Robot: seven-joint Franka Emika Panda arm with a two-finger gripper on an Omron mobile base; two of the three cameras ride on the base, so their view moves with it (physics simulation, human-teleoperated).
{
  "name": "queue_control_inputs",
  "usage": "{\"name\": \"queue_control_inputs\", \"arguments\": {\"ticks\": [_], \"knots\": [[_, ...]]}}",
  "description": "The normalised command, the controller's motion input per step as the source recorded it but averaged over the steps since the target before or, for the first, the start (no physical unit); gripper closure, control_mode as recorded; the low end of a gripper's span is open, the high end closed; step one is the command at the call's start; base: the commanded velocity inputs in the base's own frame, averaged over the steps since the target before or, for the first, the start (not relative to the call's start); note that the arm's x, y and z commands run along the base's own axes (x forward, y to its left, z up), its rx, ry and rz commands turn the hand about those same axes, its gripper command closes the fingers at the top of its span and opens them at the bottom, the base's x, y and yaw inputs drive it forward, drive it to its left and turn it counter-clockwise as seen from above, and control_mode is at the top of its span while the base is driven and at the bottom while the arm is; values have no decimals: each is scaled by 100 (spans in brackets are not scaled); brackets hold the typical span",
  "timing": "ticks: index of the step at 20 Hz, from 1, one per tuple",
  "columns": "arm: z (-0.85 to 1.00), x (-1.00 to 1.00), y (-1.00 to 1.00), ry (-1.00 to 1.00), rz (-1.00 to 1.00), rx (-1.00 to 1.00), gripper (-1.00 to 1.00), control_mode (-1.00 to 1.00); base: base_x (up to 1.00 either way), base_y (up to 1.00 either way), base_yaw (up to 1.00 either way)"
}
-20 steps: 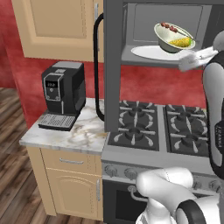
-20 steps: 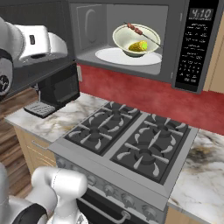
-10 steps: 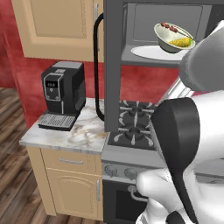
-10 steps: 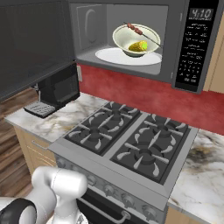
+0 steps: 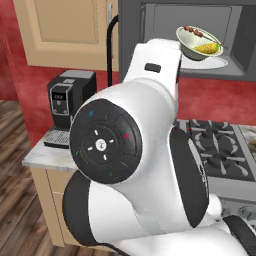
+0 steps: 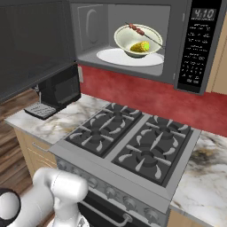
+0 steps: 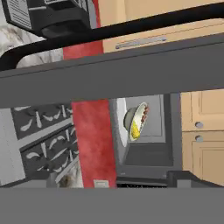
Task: Place the bowl containing the corn and kebab skewer in the microwave. Close the microwave door and press the start button to microwave the meal.
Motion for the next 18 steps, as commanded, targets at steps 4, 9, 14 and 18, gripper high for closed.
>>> {"name": "queue_control_inputs", "arguments": {"ticks": [4,9,14,18], "knots": [[0,10,86,0,0,-24,-100,-100,0,0,0],[-3,25,82,0,-2,-21,-100,-100,0,0,0],[-12,48,36,0,-8,-12,-100,-100,0,0,0],[-12,54,7,0,-12,-7,-100,-100,0,0,0]]}}
